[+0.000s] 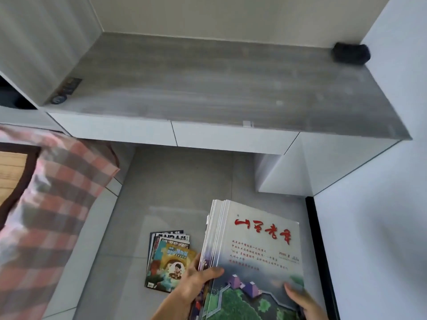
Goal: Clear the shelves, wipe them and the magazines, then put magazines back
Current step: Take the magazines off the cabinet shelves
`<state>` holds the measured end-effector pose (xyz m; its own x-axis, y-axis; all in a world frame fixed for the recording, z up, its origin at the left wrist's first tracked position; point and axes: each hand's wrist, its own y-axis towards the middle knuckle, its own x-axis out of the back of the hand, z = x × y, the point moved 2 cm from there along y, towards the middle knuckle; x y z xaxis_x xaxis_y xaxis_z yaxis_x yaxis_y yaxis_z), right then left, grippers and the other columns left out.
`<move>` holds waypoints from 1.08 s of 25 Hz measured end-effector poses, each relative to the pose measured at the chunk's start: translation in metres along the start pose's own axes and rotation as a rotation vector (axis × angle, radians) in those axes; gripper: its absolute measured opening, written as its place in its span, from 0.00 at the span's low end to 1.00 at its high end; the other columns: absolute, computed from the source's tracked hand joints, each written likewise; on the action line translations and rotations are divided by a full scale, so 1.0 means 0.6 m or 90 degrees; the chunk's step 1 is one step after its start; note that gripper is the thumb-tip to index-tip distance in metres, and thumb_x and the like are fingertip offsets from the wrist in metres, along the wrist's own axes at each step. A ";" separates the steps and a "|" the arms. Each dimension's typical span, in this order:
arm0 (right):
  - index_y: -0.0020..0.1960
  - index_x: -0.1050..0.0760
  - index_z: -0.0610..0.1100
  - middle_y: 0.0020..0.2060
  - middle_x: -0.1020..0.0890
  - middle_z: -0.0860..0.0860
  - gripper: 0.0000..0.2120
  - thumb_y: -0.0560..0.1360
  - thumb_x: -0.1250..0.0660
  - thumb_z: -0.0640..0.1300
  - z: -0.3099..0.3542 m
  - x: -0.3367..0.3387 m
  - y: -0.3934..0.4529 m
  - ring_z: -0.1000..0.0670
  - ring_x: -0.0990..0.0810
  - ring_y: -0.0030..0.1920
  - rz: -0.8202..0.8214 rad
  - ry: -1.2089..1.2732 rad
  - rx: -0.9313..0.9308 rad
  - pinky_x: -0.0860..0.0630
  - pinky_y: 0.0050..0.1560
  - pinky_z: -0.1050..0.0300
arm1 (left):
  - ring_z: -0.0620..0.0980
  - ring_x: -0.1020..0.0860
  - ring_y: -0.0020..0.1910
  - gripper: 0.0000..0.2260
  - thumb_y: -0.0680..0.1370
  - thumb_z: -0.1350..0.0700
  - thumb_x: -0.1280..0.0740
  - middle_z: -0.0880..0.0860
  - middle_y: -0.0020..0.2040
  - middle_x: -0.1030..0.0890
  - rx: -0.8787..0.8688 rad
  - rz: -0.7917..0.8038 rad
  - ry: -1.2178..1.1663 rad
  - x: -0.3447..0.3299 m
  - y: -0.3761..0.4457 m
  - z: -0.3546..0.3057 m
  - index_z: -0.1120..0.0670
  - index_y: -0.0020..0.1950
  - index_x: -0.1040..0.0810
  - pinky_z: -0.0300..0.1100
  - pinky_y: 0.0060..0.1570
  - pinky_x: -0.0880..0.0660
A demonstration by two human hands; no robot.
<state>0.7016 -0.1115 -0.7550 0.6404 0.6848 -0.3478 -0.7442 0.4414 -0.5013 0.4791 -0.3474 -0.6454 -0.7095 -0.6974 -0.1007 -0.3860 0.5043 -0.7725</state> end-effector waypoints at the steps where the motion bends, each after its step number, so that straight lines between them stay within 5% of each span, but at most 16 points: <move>1: 0.68 0.26 0.41 0.63 0.19 0.48 0.27 0.72 0.36 0.24 -0.036 0.018 0.016 0.48 0.21 0.64 -0.010 -0.002 0.000 0.21 0.58 0.55 | 0.52 0.27 0.64 0.50 0.56 0.39 0.19 0.53 0.68 0.27 0.025 -0.020 -0.006 -0.007 0.045 0.046 0.53 0.73 0.34 0.51 0.69 0.32; 3: 0.64 0.23 0.47 0.57 0.15 0.49 0.20 0.74 0.26 0.39 -0.088 0.011 0.024 0.44 0.18 0.60 -0.058 -0.033 -0.083 0.19 0.58 0.48 | 0.56 0.31 0.68 0.54 0.54 0.36 0.21 0.55 0.72 0.32 0.086 -0.068 0.007 -0.018 0.134 0.128 0.51 0.75 0.38 0.53 0.70 0.34; 5: 0.60 0.24 0.44 0.50 0.14 0.43 0.15 0.74 0.28 0.39 -0.199 0.064 0.050 0.37 0.18 0.56 -0.100 0.082 -0.174 0.20 0.57 0.39 | 0.58 0.31 0.68 0.58 0.47 0.31 0.21 0.54 0.71 0.32 0.151 -0.087 0.019 -0.022 0.238 0.217 0.48 0.73 0.37 0.56 0.68 0.32; 9: 0.61 0.25 0.34 0.49 0.15 0.42 0.44 0.48 0.13 0.43 -0.374 0.133 0.186 0.36 0.20 0.57 -0.180 -0.034 -0.232 0.21 0.44 0.55 | 0.57 0.26 0.61 0.52 0.54 0.35 0.20 0.56 0.65 0.27 0.164 -0.125 0.021 0.008 0.419 0.375 0.52 0.71 0.37 0.54 0.62 0.27; 11: 0.60 0.23 0.39 0.49 0.14 0.45 0.36 0.55 0.17 0.45 -0.435 0.141 0.243 0.42 0.18 0.54 -0.185 -0.046 -0.204 0.23 0.50 0.53 | 0.58 0.20 0.56 0.48 0.58 0.45 0.17 0.59 0.60 0.21 0.140 -0.091 -0.049 0.028 0.517 0.424 0.54 0.71 0.36 0.54 0.56 0.22; 13: 0.61 0.22 0.44 0.50 0.13 0.46 0.29 0.60 0.21 0.43 -0.505 0.150 0.293 0.43 0.17 0.55 -0.178 -0.026 -0.214 0.25 0.61 0.46 | 0.59 0.17 0.49 0.34 0.66 0.56 0.20 0.63 0.54 0.17 0.131 -0.076 -0.072 0.049 0.603 0.470 0.59 0.68 0.30 0.51 0.46 0.18; 15: 0.61 0.23 0.45 0.50 0.14 0.43 0.27 0.63 0.23 0.40 -0.568 0.161 0.346 0.40 0.15 0.53 -0.158 -0.022 -0.245 0.23 0.60 0.44 | 0.60 0.17 0.45 0.22 0.71 0.60 0.24 0.64 0.51 0.16 0.143 -0.090 -0.065 0.068 0.675 0.511 0.61 0.62 0.26 0.48 0.40 0.18; 18: 0.60 0.23 0.44 0.49 0.14 0.41 0.25 0.64 0.23 0.39 -0.658 0.185 0.422 0.38 0.15 0.51 -0.168 -0.049 -0.252 0.20 0.56 0.42 | 0.61 0.16 0.45 0.26 0.64 0.57 0.21 0.63 0.48 0.15 0.121 -0.136 -0.068 0.084 0.763 0.578 0.60 0.60 0.24 0.54 0.47 0.18; 22: 0.51 0.21 0.40 0.44 0.15 0.46 0.12 0.70 0.29 0.28 -0.746 0.219 0.473 0.47 0.19 0.46 -0.244 -0.080 -0.201 0.27 0.42 0.55 | 0.59 0.16 0.46 0.22 0.61 0.57 0.23 0.58 0.43 0.14 0.058 -0.174 -0.009 0.088 0.835 0.642 0.57 0.53 0.21 0.53 0.50 0.18; 27: 0.58 0.20 0.45 0.50 0.13 0.49 0.17 0.70 0.22 0.45 -0.809 0.244 0.496 0.45 0.17 0.56 -0.204 -0.105 -0.248 0.25 0.61 0.47 | 0.49 0.18 0.51 0.29 0.57 0.45 0.29 0.51 0.53 0.17 0.004 -0.196 0.182 0.087 0.860 0.695 0.49 0.57 0.25 0.51 0.54 0.20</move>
<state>0.6658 -0.1614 -1.3396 0.7627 0.6466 -0.0157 -0.3704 0.4167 -0.8302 0.4888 -0.3360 -1.3107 -0.6977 -0.6446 0.3126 -0.6020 0.2910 -0.7436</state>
